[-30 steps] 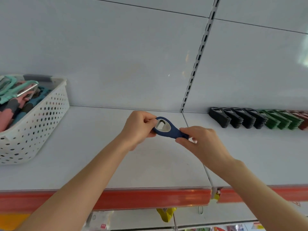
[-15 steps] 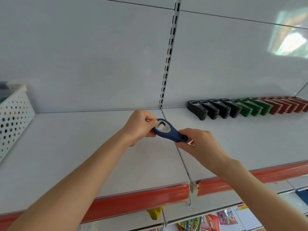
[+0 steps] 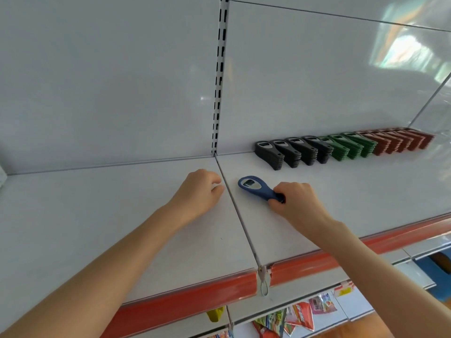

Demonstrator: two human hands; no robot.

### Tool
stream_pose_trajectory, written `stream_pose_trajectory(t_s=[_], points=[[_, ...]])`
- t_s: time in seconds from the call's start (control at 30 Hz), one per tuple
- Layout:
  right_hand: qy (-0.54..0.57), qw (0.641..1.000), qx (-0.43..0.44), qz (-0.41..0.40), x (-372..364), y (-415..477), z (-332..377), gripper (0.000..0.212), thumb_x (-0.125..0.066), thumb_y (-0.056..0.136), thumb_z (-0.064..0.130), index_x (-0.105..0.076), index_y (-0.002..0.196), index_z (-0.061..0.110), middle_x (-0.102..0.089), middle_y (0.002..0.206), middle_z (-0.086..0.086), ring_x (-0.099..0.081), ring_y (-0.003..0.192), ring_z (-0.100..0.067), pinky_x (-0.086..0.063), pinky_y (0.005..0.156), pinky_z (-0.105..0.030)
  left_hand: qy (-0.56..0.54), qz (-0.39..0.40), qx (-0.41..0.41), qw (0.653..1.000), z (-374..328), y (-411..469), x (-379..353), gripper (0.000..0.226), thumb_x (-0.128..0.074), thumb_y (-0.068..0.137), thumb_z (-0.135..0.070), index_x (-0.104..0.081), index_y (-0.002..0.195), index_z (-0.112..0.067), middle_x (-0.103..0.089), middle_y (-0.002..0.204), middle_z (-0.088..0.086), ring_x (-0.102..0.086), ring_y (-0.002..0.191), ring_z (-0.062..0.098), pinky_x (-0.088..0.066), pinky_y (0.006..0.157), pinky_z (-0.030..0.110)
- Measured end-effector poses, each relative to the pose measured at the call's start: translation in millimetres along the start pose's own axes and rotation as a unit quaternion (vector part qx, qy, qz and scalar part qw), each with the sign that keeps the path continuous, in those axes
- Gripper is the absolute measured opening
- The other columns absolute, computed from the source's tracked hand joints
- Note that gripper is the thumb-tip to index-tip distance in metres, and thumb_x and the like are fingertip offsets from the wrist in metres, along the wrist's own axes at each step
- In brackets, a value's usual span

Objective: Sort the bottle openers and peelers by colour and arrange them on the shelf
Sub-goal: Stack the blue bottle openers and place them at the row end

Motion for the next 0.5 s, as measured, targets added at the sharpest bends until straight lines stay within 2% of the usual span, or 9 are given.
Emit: stream_pose_trajectory(t_s=[0.1, 0.17, 0.23, 0.33, 0.43, 0.5], points=[[-0.024, 0.999, -0.032, -0.015, -0.1, 13.7, -3.9, 0.014, -0.049, 0.088, 0.019, -0.047, 0.077, 0.01, -0.046, 0.068, -0.005, -0.04, 0.065, -0.026, -0.024, 0.049, -0.029, 0.055, 0.007, -0.005, 0.998, 10.4, -4.8, -6.8, 0.026, -0.048, 0.091, -0.016, -0.043, 0.066, -0.009, -0.045, 0.083, 0.007, -0.05, 0.09, 0.031, -0.035, 0.071, 0.031], [-0.05, 0.998, -0.044, -0.018, -0.3, 23.1, -0.7, 0.013, -0.047, 0.09, 0.022, -0.045, 0.08, 0.013, -0.047, 0.075, -0.005, -0.041, 0.07, -0.026, -0.028, 0.057, -0.029, 0.068, 0.007, -0.007, 0.998, 14.5, -6.4, -11.0, 0.023, -0.047, 0.092, -0.017, -0.054, 0.078, 0.0, -0.048, 0.1, 0.012, -0.048, 0.1, 0.031, -0.037, 0.082, 0.03], [-0.059, 0.997, -0.046, -0.019, -1.3, 29.2, 1.8, 0.015, -0.046, 0.09, 0.026, -0.043, 0.082, 0.014, -0.046, 0.079, -0.004, -0.041, 0.073, -0.026, -0.028, 0.06, -0.028, 0.083, 0.01, -0.005, 0.996, 16.1, -7.0, -13.8, 0.023, -0.046, 0.093, -0.019, -0.055, 0.087, 0.002, -0.047, 0.113, 0.015, -0.046, 0.105, 0.031, -0.035, 0.087, 0.03], [-0.016, 0.999, -0.028, 0.002, -3.6, 26.7, 2.7, 0.018, -0.051, 0.089, 0.027, -0.044, 0.087, 0.011, -0.051, 0.086, -0.01, -0.043, 0.076, -0.029, -0.029, 0.056, -0.032, 0.073, 0.014, -0.005, 0.997, 17.1, -7.7, -14.9, 0.021, -0.045, 0.094, -0.019, -0.051, 0.082, -0.003, -0.047, 0.115, 0.015, -0.045, 0.108, 0.031, -0.032, 0.088, 0.028], [0.017, 1.0, 0.007, 0.024, -5.5, 18.0, 1.9, 0.027, -0.05, 0.092, 0.017, -0.052, 0.117, 0.008, -0.057, 0.107, -0.015, -0.051, 0.095, -0.034, -0.039, 0.076, -0.036, 0.068, 0.016, -0.002, 0.998, 18.1, -8.5, -15.5, 0.021, -0.045, 0.094, -0.02, -0.046, 0.077, -0.006, -0.046, 0.113, 0.014, -0.044, 0.107, 0.03, -0.031, 0.085, 0.027], [0.023, 0.999, 0.024, 0.026, -6.4, 17.2, 0.0, 0.029, -0.047, 0.094, 0.012, -0.054, 0.122, 0.009, -0.057, 0.109, -0.016, -0.051, 0.099, -0.034, -0.039, 0.079, -0.036, 0.068, 0.018, 0.001, 0.998, 18.1, -8.6, -16.0, 0.021, -0.045, 0.094, -0.02, -0.042, 0.076, -0.009, -0.047, 0.114, 0.013, -0.043, 0.106, 0.029, -0.03, 0.084, 0.026]])
Point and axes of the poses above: each hand's wrist, its own y-axis towards the middle knuckle, its own x-axis out of the back of the hand, z = x × y, the point moved 8 cm from there along y, towards the middle knuckle
